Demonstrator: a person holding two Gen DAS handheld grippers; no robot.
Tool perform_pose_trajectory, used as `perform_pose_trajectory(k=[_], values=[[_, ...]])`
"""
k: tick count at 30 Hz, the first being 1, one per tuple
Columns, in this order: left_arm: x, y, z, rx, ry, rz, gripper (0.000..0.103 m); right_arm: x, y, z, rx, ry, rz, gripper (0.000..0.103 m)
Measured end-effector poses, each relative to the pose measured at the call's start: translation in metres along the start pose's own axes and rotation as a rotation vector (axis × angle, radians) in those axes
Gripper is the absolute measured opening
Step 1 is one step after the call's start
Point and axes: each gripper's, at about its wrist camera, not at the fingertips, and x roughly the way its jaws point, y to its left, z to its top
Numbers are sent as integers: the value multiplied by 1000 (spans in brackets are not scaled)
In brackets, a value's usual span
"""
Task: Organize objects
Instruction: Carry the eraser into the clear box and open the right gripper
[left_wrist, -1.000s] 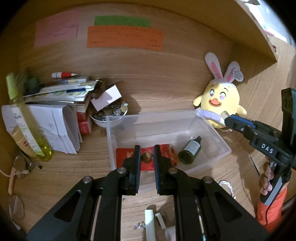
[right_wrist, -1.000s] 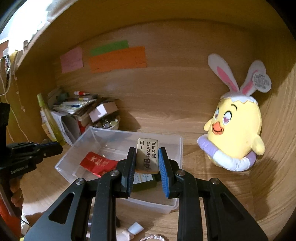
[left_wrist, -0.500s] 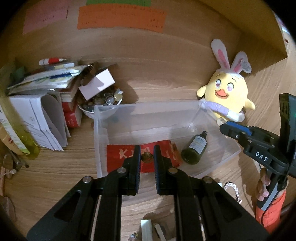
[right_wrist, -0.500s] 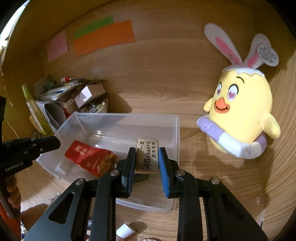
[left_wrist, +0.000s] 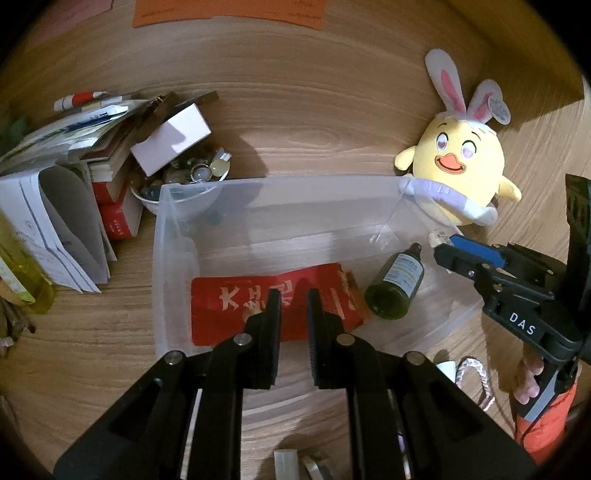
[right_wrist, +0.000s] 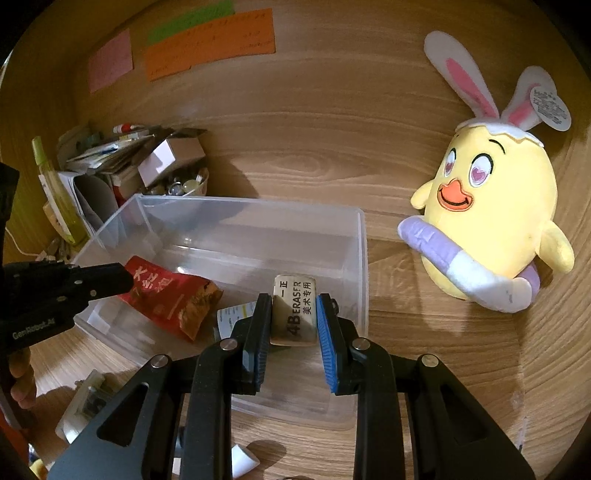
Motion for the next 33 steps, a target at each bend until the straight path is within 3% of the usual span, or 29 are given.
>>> perform_pose_trajectory(k=[7, 9, 14, 23, 33], values=[[0, -3, -1, 15, 1, 19, 13, 6, 6, -3, -21, 20, -3, 22], [-2, -6, -2, 27, -7, 32, 19, 7, 7, -3, -26, 25, -3, 22], [-12, -13, -5, 55, -50, 71, 52, 10, 11, -5, -38, 38, -3, 22], [-34, -12, -11, 62, -102, 98, 76, 11, 8, -3, -26, 47, 17, 24], [-53, -3, -21, 26, -119, 92, 89, -12, 24, -1, -78, -14, 7, 57]])
